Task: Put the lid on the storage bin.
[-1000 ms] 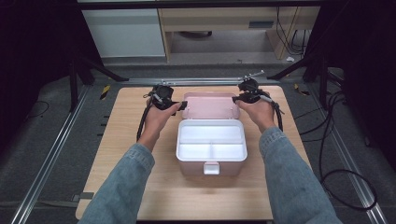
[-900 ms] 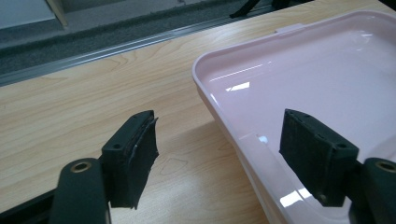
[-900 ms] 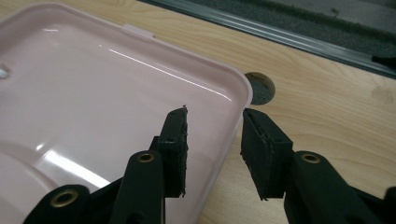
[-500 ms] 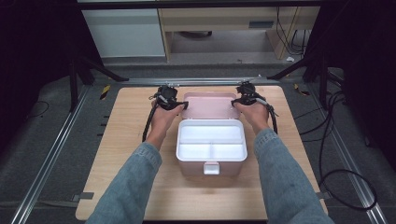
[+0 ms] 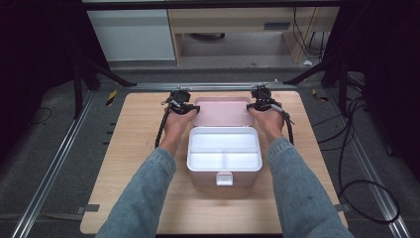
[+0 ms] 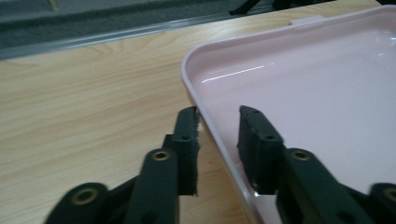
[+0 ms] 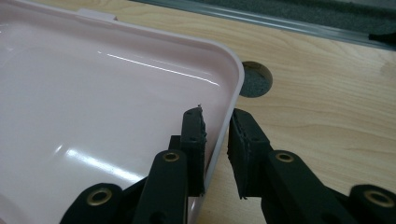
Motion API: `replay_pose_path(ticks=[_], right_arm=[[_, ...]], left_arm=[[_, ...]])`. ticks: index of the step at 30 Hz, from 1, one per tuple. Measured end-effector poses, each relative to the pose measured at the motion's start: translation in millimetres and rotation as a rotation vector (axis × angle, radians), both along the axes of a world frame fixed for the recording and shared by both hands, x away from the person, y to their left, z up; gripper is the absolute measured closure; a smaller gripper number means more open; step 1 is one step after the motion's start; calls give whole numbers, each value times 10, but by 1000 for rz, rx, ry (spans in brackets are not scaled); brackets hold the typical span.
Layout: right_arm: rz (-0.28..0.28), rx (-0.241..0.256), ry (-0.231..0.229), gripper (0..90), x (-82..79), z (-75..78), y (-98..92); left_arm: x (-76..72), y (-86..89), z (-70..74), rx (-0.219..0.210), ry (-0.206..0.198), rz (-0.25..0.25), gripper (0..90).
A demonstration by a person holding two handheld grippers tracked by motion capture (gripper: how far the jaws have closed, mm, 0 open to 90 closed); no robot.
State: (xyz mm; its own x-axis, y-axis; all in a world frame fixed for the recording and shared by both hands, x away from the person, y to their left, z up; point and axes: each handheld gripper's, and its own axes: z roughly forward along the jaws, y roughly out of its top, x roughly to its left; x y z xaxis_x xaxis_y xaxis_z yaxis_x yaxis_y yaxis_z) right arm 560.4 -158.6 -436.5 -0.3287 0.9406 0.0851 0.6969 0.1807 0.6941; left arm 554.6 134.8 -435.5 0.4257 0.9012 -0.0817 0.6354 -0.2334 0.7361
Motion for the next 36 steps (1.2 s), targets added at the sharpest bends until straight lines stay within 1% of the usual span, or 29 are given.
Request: replay_pose_path(ticks=[2, 4, 8, 10, 12, 13, 17, 22, 27, 29, 31, 34, 36], right_arm=[[-4, 6, -19, 772, -15, 31, -3], [-5, 3, -40, 777, -37, 75, -4], [-16, -5, -92, 790, -106, 189, -3], [-16, -5, -113, 796, -150, 261, -11], [-9, -7, -140, 802, -212, 380, -33], [-9, -7, -140, 802, -212, 380, -33], [-13, 1, -172, 814, -303, 518, -43], [-7, 8, -195, 816, -406, 638, -56], [-4, 27, -209, 814, -436, 713, -77], [-6, 24, -215, 798, -428, 742, -74], [-8, 34, -208, 782, -403, 763, -75], [-11, 30, -206, 807, -390, 784, -67], [-11, 33, -212, 833, -400, 801, -67]], left_arm=[[-18, 6, 41, -11, -15, 5, 721], [-39, -2, 86, -5, -39, 9, 736], [-111, -1, 229, -17, -83, 16, 771], [-163, 5, 316, -32, -108, 17, 786], [-204, 3, 377, -54, -122, 23, 801], [-227, 8, 412, -56, -127, 24, 801], [-331, 13, 533, -60, -159, 22, 819], [-449, -1, 644, -45, -195, 25, 831], [-521, -1, 710, -54, -208, 26, 845], [-533, -9, 725, -51, -213, 24, 847], [-541, -16, 735, -52, -216, 23, 848], [-540, -7, 736, -58, -211, 27, 848], [-545, 9, 743, -56, -209, 27, 847]])
